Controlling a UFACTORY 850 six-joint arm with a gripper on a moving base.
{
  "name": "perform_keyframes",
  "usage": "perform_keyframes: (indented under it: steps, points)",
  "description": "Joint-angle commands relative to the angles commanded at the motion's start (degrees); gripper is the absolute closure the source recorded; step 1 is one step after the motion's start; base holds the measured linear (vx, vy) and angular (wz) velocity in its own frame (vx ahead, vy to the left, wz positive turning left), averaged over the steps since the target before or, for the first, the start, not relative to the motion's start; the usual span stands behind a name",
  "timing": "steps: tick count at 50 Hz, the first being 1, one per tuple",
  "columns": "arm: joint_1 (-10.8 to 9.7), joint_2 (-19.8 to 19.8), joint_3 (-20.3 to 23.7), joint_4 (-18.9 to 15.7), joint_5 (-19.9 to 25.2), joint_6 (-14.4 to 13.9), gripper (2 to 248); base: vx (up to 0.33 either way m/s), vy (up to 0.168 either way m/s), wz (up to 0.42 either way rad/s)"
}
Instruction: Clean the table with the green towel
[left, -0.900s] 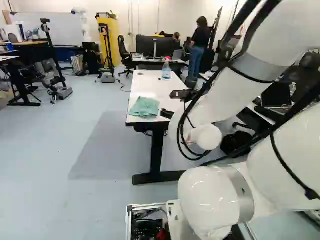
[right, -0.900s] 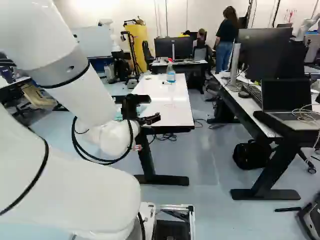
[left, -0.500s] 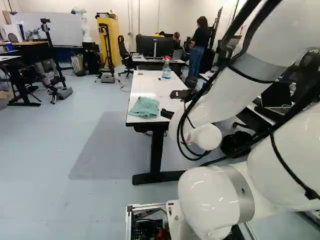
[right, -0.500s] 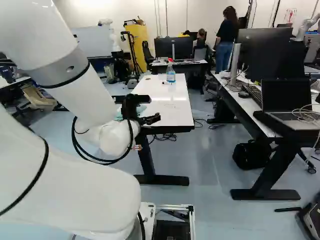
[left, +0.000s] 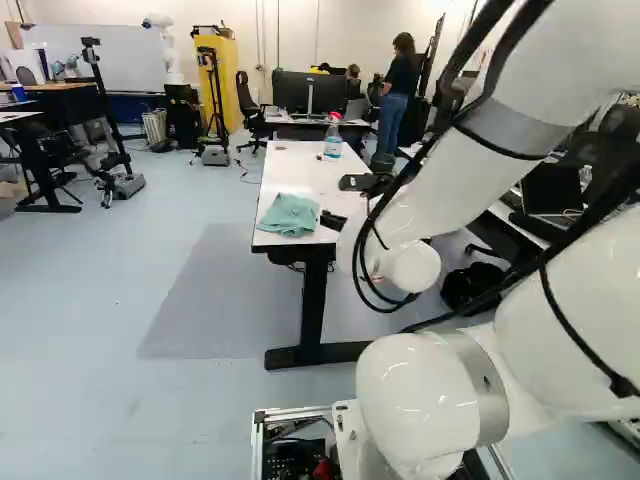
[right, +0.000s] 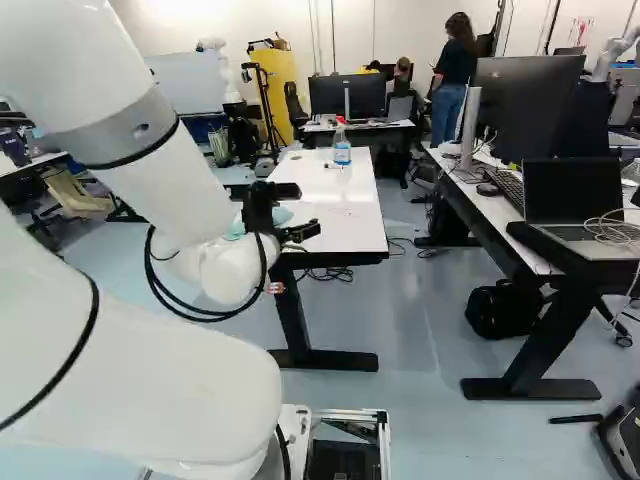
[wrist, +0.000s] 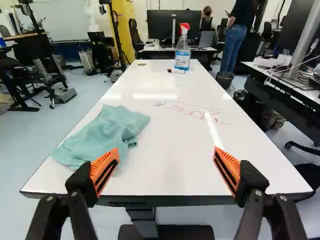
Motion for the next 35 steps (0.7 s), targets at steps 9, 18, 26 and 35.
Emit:
perform_keyframes:
  steps: [9,18,26,35]
  points:
    - [0.9,-1.4,-2.6,0.0,0.0,0.0,3,0.0,0.0,0.0]
    - [2.5,-2.2,-4.5,0.0,0.0,0.0,3,0.0,0.0,0.0]
    - [4.0,-2.9,-6.3,0.0,0.0,0.0,3,0.0,0.0,0.0]
    - [5.7,-3.7,-8.3,0.0,-0.2,0.0,3,0.0,0.0,0.0]
